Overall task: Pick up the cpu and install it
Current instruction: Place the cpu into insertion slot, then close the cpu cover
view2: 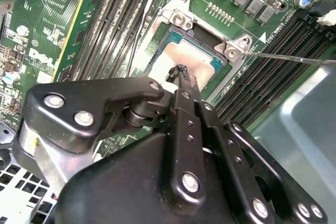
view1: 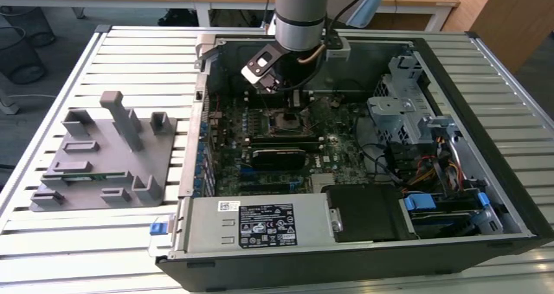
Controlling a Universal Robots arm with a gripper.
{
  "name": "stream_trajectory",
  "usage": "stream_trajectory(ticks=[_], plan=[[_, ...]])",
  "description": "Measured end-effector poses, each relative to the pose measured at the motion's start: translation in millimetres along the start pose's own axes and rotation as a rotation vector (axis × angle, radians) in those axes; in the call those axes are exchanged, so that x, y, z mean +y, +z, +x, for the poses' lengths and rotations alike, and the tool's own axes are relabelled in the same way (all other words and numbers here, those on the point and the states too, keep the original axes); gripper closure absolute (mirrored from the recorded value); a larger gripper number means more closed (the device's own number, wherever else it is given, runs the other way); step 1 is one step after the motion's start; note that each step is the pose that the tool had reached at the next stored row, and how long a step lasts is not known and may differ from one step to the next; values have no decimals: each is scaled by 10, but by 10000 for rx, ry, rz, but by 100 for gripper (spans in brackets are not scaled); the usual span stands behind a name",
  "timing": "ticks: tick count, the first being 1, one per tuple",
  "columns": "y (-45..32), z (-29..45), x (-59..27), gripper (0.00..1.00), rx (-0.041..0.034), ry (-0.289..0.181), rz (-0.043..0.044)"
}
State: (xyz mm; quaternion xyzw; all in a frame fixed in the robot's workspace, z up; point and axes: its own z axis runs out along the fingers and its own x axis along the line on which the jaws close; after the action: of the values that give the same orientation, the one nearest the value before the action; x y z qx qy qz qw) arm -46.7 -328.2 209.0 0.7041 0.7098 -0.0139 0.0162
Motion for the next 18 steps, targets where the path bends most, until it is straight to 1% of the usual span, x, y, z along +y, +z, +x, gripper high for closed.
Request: stream_trajectory(ticks=[10,18], plan=[[-23,-1,1,89,1,-1,-2],[-58,-3,0,89,-4,-1,1]])
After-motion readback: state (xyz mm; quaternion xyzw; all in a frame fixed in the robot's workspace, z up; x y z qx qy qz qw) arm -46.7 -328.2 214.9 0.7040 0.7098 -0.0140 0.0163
